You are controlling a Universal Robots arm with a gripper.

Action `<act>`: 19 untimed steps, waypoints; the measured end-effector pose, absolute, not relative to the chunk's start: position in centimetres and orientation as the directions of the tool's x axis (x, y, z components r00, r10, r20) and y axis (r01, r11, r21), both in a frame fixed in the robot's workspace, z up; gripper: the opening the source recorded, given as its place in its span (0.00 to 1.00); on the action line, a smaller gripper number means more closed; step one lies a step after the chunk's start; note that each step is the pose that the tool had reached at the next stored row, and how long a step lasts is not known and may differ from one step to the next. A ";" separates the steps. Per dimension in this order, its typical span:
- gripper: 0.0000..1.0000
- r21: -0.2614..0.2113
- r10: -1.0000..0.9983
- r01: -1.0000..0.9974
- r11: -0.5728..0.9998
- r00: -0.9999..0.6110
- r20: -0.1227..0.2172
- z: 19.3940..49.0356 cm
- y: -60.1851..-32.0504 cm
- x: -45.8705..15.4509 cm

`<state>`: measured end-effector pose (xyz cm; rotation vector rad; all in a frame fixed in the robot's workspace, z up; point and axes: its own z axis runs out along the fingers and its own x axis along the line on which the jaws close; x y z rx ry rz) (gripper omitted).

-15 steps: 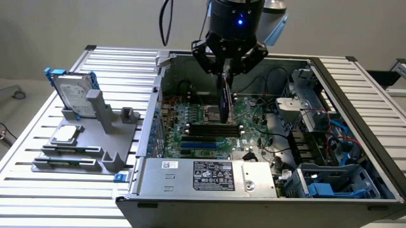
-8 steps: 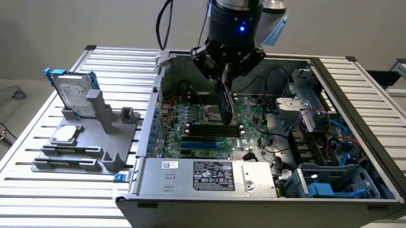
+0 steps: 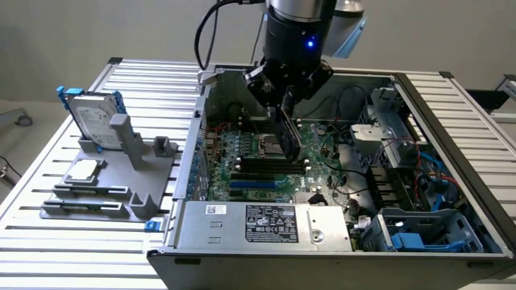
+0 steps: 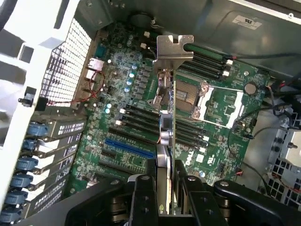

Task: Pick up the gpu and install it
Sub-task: 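Insert the gpu into the slot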

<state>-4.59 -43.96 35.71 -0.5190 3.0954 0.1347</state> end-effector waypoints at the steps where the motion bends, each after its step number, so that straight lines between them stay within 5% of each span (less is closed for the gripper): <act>1: 0.26 0.084 -0.343 -0.343 0.936 -0.939 -0.014 35.6 -44.0 -4.6; 19: 0.26 0.084 -0.626 -0.625 0.776 -0.779 -0.014 35.5 -44.0 -4.6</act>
